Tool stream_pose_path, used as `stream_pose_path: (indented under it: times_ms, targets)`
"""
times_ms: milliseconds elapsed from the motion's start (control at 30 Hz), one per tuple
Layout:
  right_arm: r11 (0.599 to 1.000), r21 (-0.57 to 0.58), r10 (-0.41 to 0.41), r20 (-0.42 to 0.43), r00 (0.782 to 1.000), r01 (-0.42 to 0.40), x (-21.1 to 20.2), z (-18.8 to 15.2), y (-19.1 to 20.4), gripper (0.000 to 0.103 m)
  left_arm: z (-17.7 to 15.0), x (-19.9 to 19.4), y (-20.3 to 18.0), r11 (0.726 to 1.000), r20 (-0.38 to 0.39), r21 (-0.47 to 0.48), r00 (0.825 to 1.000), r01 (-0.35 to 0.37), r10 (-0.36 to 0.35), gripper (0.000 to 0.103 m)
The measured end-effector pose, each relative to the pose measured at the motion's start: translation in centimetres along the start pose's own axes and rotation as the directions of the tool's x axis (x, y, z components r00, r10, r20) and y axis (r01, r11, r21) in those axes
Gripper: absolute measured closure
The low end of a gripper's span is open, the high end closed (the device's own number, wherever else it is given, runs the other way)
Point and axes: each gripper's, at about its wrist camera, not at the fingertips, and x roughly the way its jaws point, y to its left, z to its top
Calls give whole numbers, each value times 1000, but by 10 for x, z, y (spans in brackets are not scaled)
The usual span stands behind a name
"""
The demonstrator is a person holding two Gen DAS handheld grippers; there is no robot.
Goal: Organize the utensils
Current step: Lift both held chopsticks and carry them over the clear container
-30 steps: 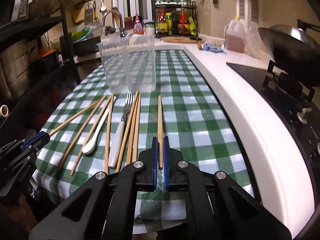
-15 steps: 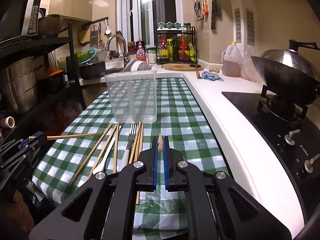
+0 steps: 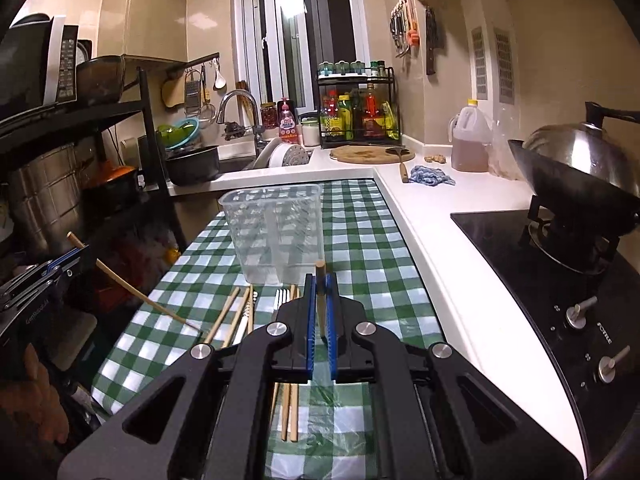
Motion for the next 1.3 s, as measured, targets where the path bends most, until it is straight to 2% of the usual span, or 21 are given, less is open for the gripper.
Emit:
stream_pose_path:
  times_ms: [167,267,400,633,1000,1300]
  targets:
    - [1000,4,20,-38,999,-19,9,26,4,98,27,10,14,998,-49,-49,998,27,-29,96]
    - [999,24,38,-63,997,-37,14,40,2,98,34,19,20,995,-104,-86,993,45,-54,96]
    - [999,34,43,-78,996,-40,19,57,-1,98,43,30,26,994,-162,-102,985,45,-61,96]
    - [999,23,34,-81,996,-33,26,78,-2,98,65,44,33,994,-204,-98,977,43,-62,96]
    - [999,1,39,-49,998,-39,33,128,4,98,109,63,42,992,-209,-96,972,85,-103,96]
    - [999,-7,44,59,997,-44,36,201,7,98,189,80,44,989,-96,-99,988,114,-123,96]
